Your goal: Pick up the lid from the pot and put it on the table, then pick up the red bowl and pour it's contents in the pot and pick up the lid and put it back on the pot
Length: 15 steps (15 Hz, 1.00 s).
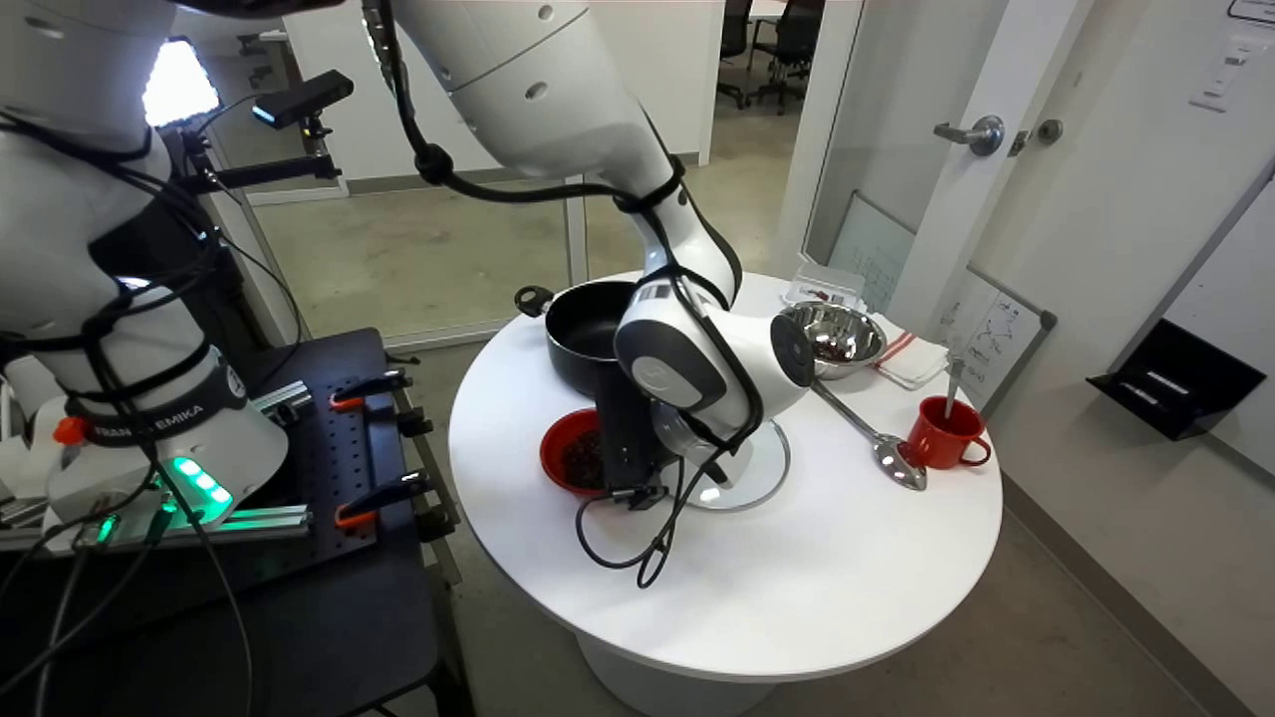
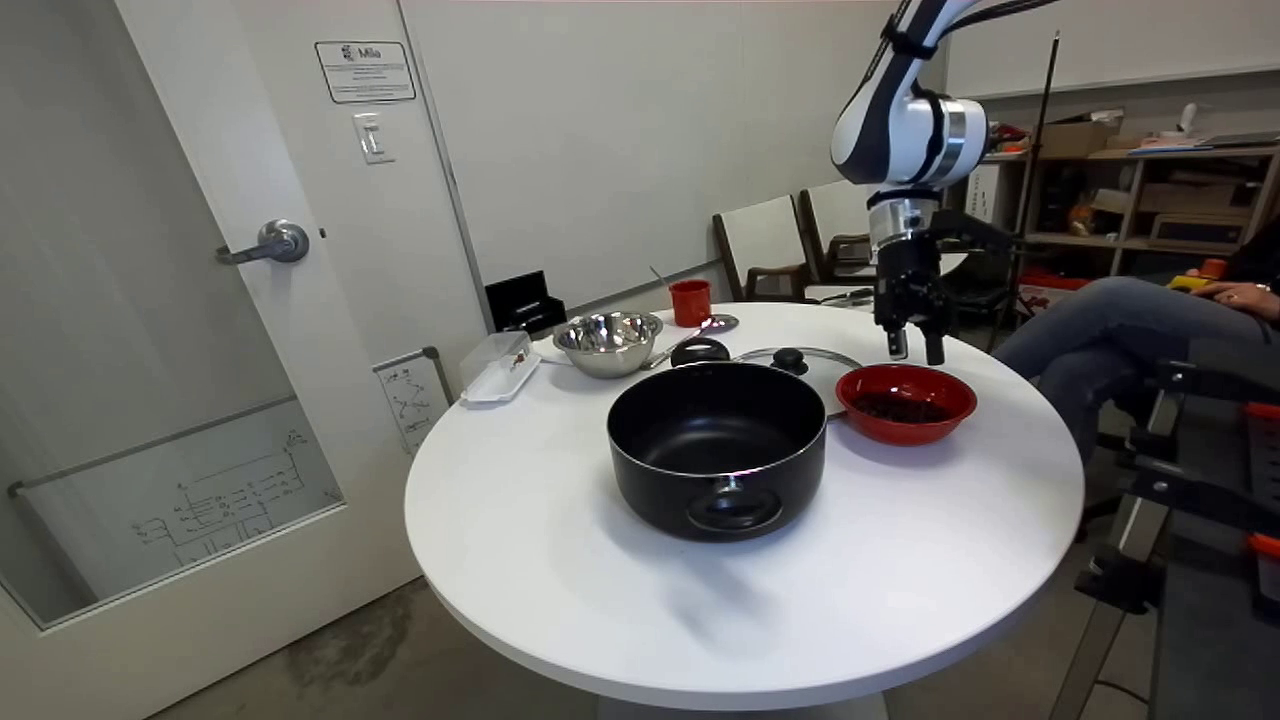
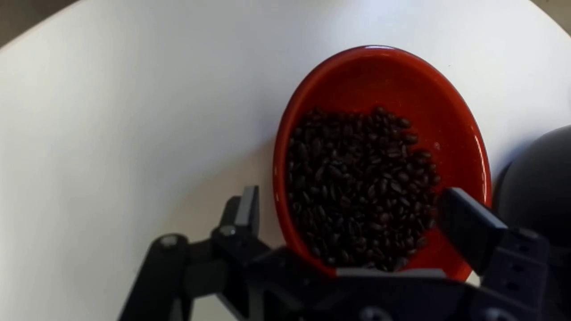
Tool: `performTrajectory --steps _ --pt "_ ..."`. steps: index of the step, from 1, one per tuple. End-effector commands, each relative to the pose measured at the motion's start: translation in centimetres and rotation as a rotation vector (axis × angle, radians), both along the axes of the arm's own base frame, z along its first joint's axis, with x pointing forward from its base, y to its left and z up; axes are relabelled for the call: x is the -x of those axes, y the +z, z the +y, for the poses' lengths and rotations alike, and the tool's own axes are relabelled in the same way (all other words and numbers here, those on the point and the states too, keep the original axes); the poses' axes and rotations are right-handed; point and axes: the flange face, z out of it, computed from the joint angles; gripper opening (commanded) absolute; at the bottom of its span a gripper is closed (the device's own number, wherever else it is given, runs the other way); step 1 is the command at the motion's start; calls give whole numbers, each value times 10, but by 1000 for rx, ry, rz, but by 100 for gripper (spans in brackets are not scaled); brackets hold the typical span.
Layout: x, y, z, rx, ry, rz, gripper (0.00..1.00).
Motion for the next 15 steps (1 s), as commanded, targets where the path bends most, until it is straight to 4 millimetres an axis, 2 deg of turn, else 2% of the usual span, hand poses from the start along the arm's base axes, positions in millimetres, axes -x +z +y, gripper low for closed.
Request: performTrajectory --steps 1,15 --pt "-6 -4 1 -28 24 25 100" --pt "-6 -20 0 -49 26 78 100"
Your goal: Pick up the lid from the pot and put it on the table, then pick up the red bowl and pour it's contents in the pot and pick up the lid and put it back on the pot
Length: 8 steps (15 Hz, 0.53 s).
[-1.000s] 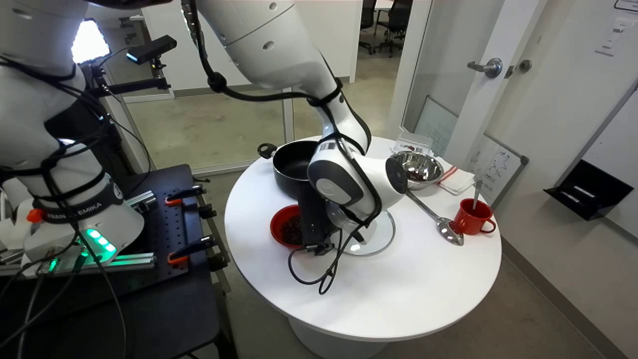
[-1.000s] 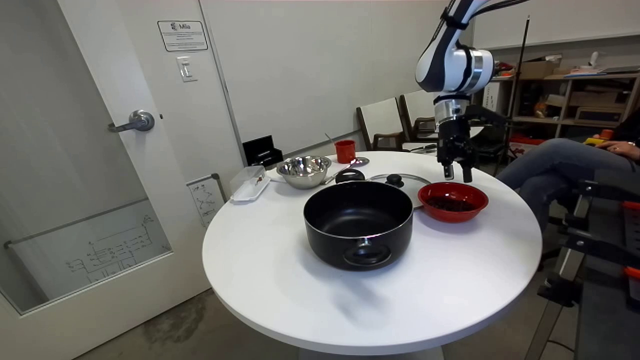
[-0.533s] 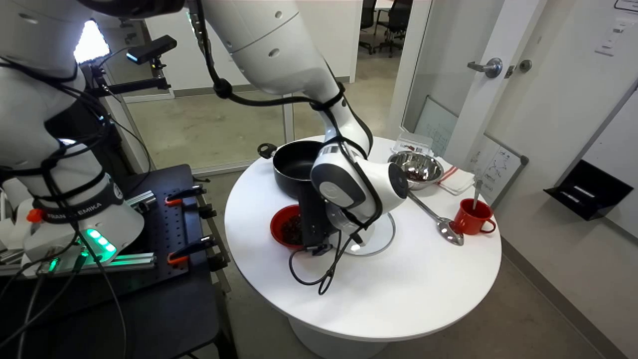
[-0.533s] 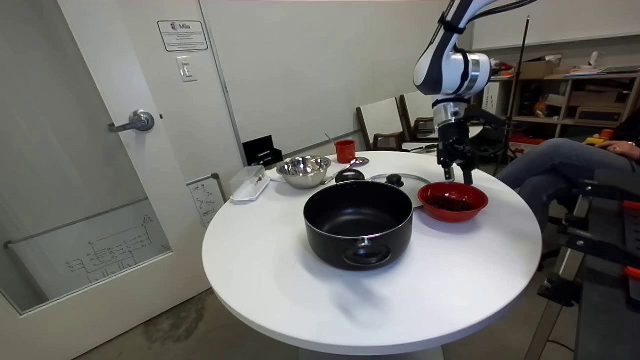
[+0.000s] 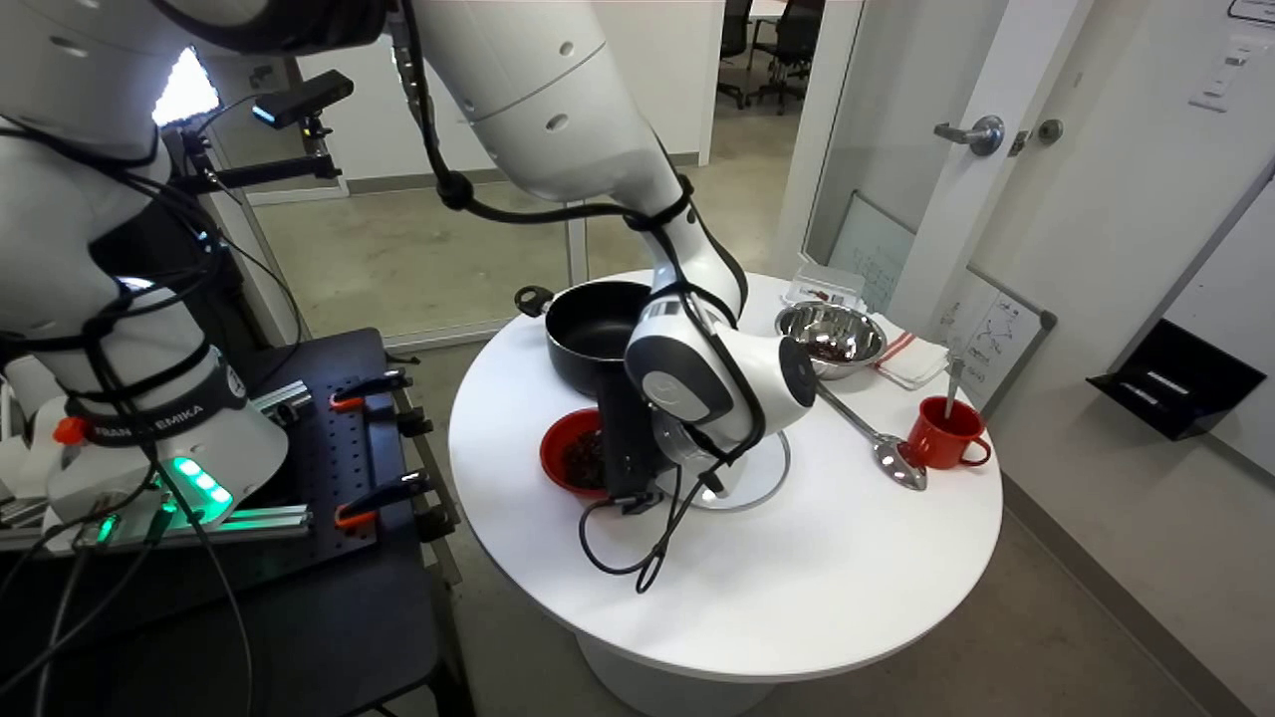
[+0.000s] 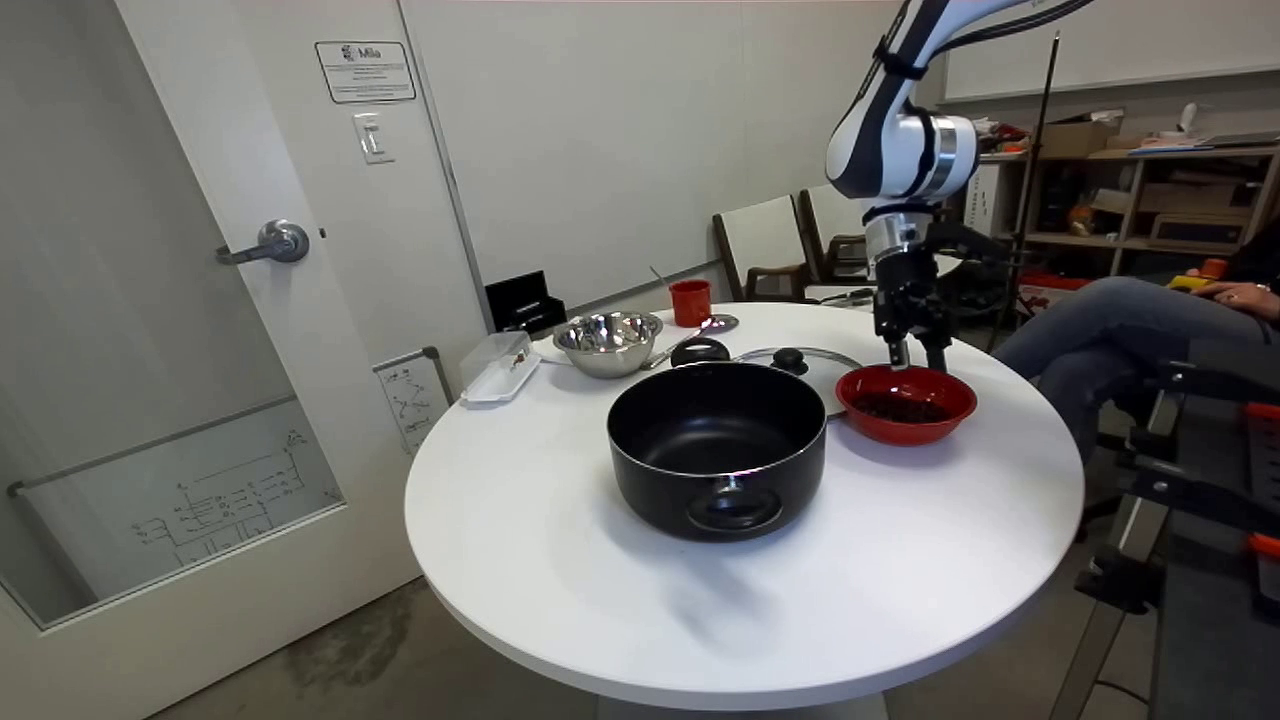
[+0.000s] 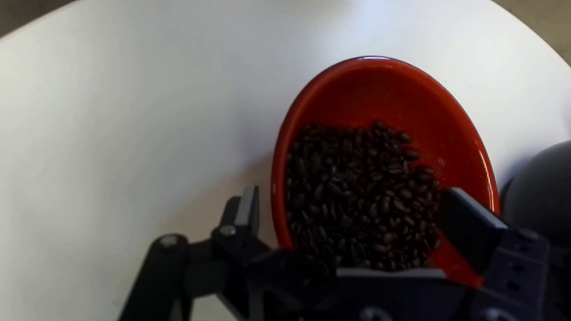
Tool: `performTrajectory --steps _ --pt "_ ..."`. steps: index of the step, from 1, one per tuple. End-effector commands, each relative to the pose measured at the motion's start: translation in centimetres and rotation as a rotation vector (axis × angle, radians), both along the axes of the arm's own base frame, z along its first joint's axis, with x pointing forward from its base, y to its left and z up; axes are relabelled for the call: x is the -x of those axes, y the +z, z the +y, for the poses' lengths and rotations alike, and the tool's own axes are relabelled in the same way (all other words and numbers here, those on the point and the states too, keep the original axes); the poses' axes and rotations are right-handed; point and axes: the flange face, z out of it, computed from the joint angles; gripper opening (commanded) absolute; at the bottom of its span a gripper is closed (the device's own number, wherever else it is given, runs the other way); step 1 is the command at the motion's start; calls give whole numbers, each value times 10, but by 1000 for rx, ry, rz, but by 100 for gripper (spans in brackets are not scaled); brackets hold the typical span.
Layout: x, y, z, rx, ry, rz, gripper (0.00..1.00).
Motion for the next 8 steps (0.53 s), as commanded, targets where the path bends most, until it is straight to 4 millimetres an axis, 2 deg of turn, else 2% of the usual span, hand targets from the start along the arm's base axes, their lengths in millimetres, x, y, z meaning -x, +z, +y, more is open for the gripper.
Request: performTrajectory --steps 1,2,6,8 --pt "-5 -1 -3 -4 11 22 100" --pt "-5 -1 -3 -4 10 22 99" --pt "-5 -2 -3 -6 10 26 72" --pt "-5 -2 -3 -7 12 30 65"
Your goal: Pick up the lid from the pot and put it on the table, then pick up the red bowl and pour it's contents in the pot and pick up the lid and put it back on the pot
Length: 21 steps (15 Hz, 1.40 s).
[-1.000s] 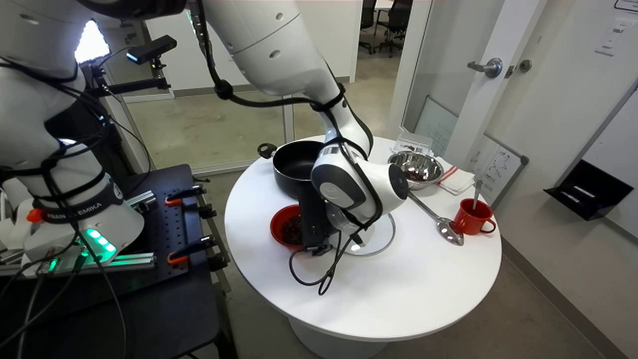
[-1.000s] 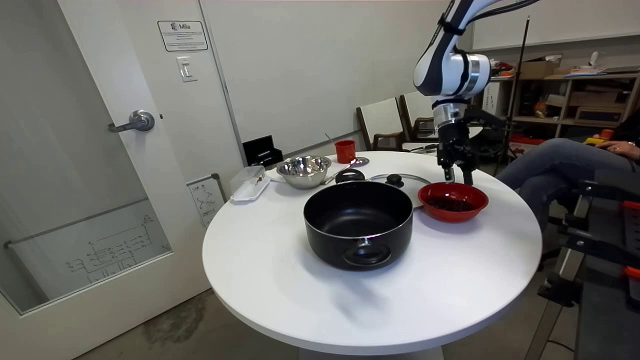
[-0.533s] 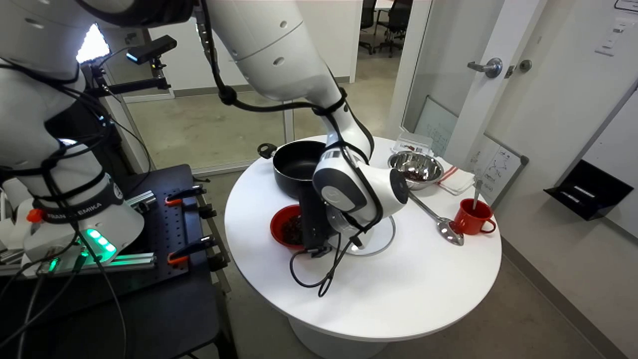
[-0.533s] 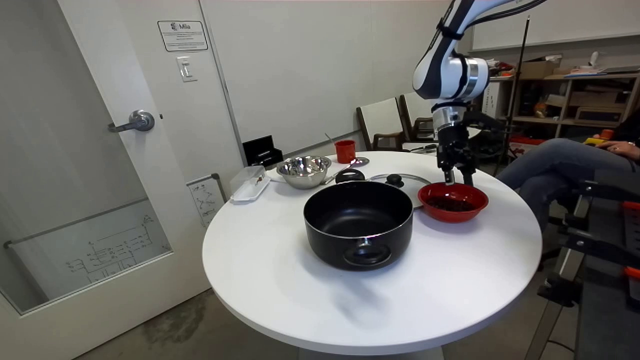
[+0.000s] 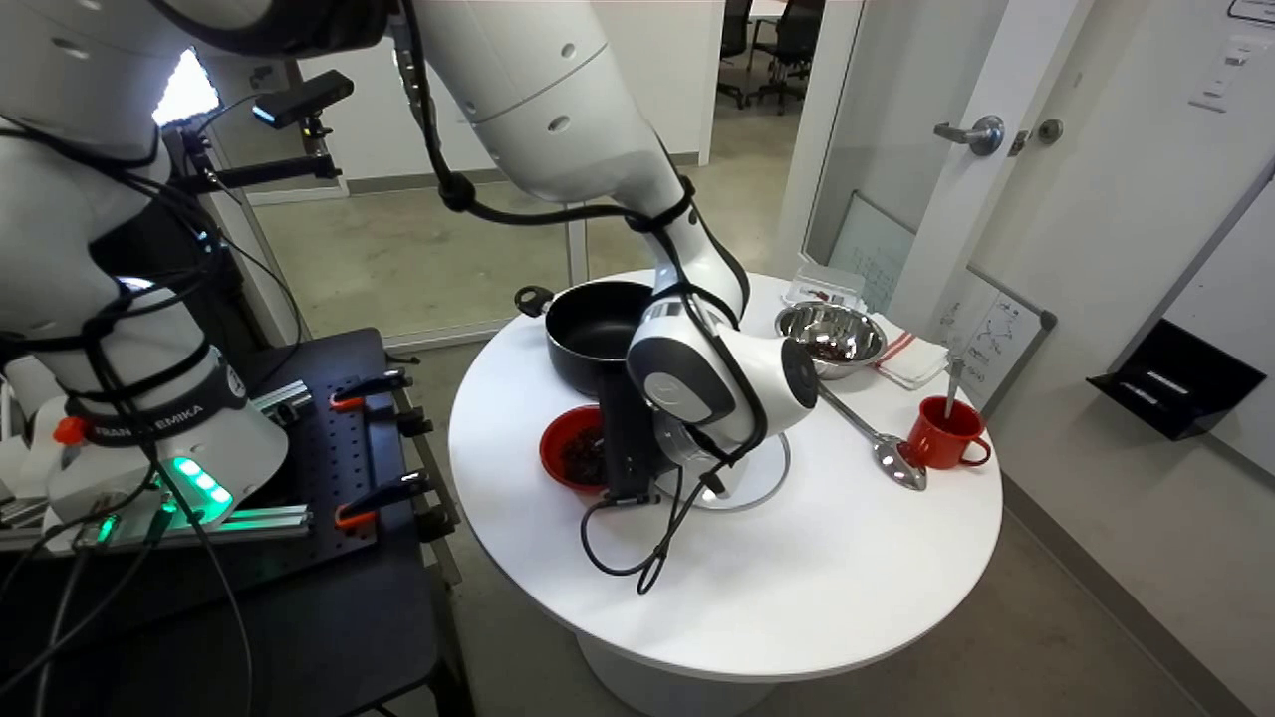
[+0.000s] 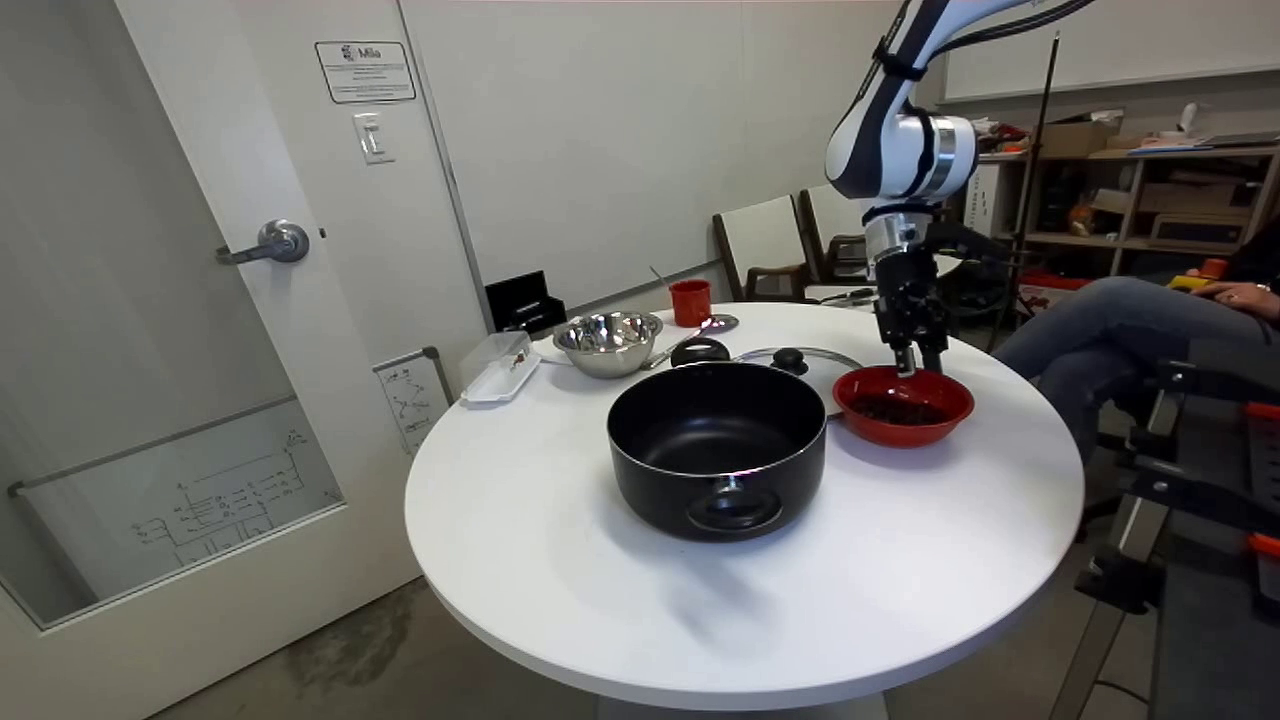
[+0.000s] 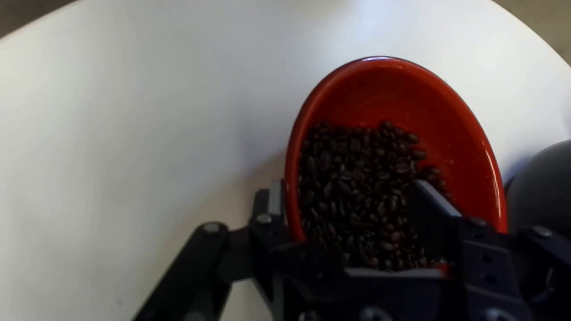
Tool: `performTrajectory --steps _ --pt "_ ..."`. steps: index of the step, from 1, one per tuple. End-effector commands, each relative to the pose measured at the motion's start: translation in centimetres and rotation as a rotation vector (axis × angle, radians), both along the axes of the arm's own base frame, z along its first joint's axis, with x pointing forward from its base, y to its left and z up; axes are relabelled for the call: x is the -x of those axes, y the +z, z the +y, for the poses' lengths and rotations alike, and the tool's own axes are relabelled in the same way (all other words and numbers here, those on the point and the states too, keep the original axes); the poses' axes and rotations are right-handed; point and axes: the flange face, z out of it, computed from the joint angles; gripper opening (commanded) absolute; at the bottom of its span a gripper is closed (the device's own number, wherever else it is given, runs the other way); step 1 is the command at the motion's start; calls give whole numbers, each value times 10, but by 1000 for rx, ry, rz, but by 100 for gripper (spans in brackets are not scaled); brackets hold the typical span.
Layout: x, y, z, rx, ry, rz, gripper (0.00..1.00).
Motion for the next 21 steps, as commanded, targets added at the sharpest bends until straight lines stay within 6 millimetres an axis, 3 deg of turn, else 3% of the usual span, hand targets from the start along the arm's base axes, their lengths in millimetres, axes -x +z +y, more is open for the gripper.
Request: performTrajectory --steps 1,5,6,8,14,15,21 --pt "-5 -3 -1 -7 13 30 66" --pt "-4 -7 -1 -12 15 43 79" --pt "-4 -8 -1 -14 14 45 52" --pt "-4 -8 0 -16 16 50 48" --pt "-5 -9 -2 -18 16 58 4" --pt "-5 -9 -2 -19 15 59 0" --pt "-7 -8 -3 -26 19 70 2"
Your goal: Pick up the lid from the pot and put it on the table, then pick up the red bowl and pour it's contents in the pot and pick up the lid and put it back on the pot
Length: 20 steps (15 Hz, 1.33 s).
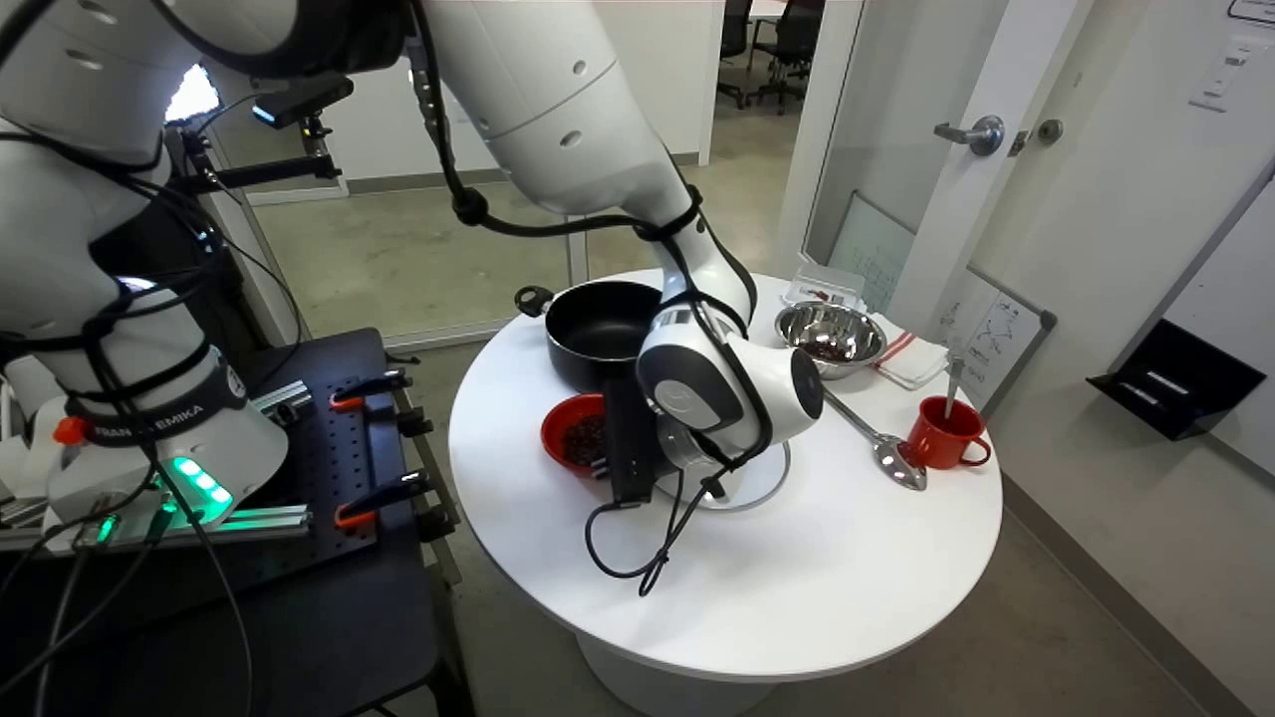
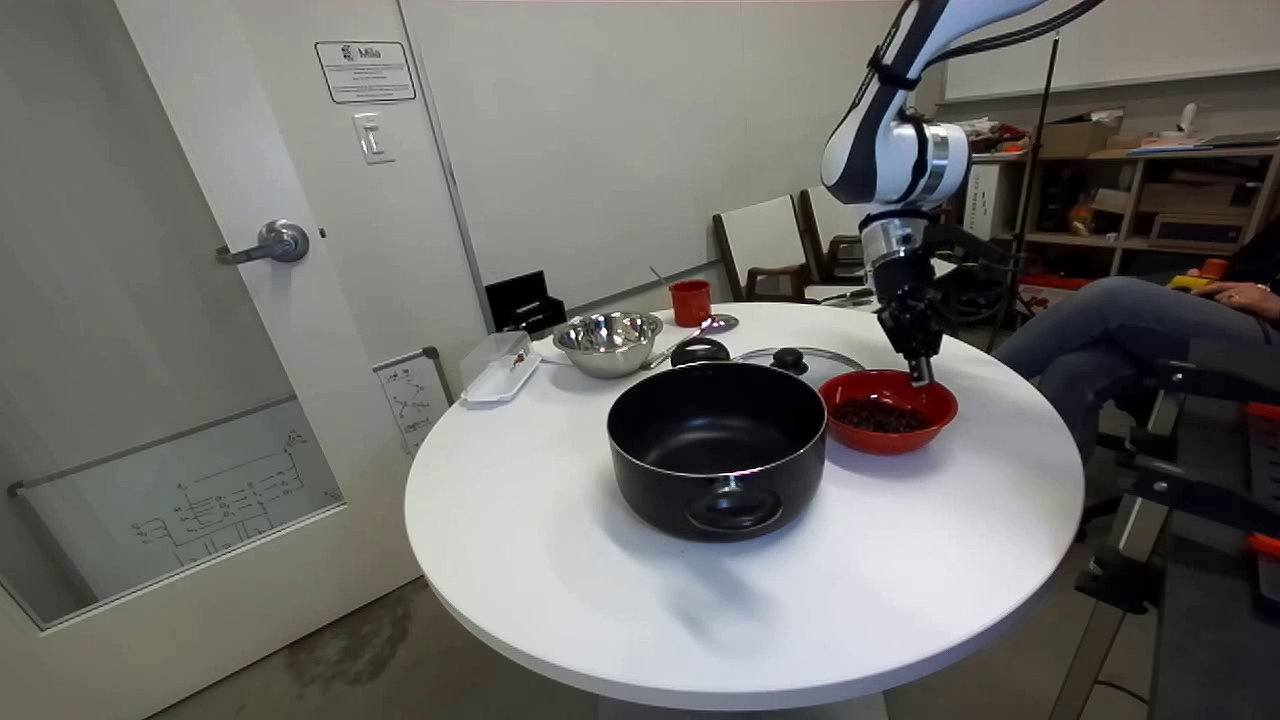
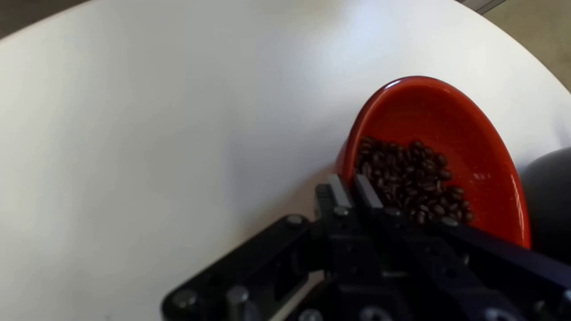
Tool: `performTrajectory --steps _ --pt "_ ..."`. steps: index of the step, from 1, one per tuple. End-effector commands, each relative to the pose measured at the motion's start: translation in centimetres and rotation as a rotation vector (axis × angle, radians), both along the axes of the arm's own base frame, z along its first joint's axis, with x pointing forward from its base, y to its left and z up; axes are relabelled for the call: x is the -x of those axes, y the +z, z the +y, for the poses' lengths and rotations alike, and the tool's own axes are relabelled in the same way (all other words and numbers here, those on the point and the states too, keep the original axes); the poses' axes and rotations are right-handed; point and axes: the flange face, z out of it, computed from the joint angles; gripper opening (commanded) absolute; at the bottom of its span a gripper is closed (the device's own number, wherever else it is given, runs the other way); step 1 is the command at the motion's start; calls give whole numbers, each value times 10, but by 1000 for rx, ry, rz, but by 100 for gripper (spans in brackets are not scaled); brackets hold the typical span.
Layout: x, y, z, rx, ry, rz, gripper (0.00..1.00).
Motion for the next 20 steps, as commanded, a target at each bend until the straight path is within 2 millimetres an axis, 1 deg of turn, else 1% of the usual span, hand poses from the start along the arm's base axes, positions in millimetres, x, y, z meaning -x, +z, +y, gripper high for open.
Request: performTrajectory --steps 1,4,6,11,15,20 --pt "-4 0 -2 6 12 32 2" --pt "-5 7 -3 -6 15 30 2" --pt "-6 16 -5 -13 16 22 2" --pt "-9 53 -9 -26 22 -20 2" --pt "-15 80 -11 -28 28 -49 2" --pt "-18 126 -4 -1 15 -88 2"
